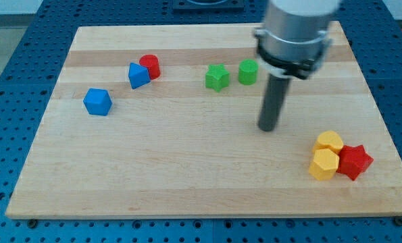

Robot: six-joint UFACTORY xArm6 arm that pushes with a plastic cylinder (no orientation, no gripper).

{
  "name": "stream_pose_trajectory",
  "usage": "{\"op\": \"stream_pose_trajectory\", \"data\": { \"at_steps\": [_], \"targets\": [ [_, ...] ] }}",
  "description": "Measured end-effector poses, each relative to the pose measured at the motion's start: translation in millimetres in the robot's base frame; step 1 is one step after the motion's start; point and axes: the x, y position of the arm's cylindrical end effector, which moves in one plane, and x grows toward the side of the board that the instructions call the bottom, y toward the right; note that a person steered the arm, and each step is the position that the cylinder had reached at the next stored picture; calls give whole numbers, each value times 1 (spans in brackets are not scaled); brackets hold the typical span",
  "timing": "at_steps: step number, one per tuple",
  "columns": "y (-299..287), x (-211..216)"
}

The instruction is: Push the red circle to the green star

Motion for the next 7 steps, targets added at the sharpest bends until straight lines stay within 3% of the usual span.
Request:
{"op": "stream_pose_trajectory", "data": {
  "at_steps": [2, 4, 7],
  "targets": [
    [-121, -26],
    [-196, -62],
    [-248, -118]
  ]
}}
